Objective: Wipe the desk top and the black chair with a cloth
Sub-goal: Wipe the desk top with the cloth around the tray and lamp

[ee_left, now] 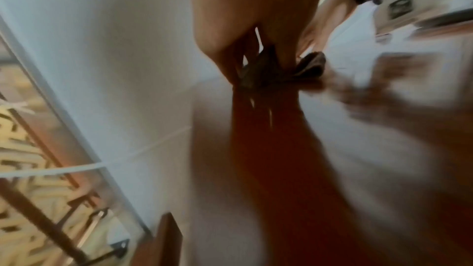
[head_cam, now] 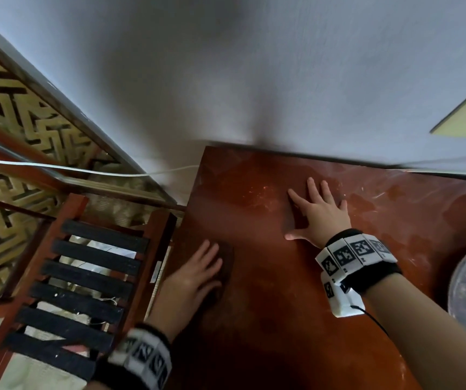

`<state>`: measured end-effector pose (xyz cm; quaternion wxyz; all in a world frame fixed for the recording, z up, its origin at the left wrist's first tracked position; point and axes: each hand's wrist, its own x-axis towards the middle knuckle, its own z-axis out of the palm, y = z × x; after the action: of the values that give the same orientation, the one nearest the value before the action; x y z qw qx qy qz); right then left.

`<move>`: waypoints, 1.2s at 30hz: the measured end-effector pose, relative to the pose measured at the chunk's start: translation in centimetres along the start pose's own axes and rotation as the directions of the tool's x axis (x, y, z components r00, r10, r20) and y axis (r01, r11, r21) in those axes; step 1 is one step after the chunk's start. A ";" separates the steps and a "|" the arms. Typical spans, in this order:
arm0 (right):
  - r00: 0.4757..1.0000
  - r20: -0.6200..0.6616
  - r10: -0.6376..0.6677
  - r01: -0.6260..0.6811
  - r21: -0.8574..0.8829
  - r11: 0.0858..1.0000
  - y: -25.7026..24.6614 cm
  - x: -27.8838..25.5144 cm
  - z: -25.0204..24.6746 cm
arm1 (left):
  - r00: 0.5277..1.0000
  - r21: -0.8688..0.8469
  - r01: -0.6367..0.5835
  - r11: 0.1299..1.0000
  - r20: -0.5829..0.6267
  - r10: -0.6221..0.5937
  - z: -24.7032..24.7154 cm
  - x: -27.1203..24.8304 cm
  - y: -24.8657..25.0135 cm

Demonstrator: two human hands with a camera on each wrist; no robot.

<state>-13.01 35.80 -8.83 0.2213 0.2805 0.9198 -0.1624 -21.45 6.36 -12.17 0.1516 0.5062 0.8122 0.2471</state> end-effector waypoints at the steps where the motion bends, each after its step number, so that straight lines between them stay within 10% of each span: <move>1: 1.000 0.003 0.002 -0.002 0.001 1.000 0.0 0.0 0.0 | 0.998 0.031 0.061 0.998 -0.017 -0.060 -0.7 2.1 -1.3; 6: 1.000 0.012 0.003 -0.003 0.001 1.000 0.0 -0.1 -0.2 | 0.896 0.076 0.441 0.894 -0.085 -0.435 -4.9 12.4 -4.7; 13: 1.000 0.011 -0.013 0.013 -0.034 0.999 0.2 0.0 0.1 | 0.991 0.126 0.126 0.984 0.035 -0.131 -2.4 12.8 -2.1; 23: 0.998 -0.004 0.060 -0.060 -0.004 0.998 4.2 -0.2 -1.0 | 0.898 0.164 0.436 0.885 -0.020 -0.439 -4.4 20.5 -3.2; 29: 0.998 0.001 0.067 -0.067 -0.003 0.998 3.9 0.0 -0.9 | 0.973 0.107 0.060 0.992 0.217 -0.082 -0.2 16.7 2.5; 36: 0.998 -0.004 0.058 -0.058 -0.012 0.998 4.1 -0.4 -0.8 | 0.908 0.299 0.351 0.887 0.122 -0.400 -5.2 22.4 -1.4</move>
<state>-10.56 39.20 -8.64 0.2260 0.3061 0.9126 -0.1498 -34.95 24.62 -8.48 0.1988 0.3750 0.9039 0.0531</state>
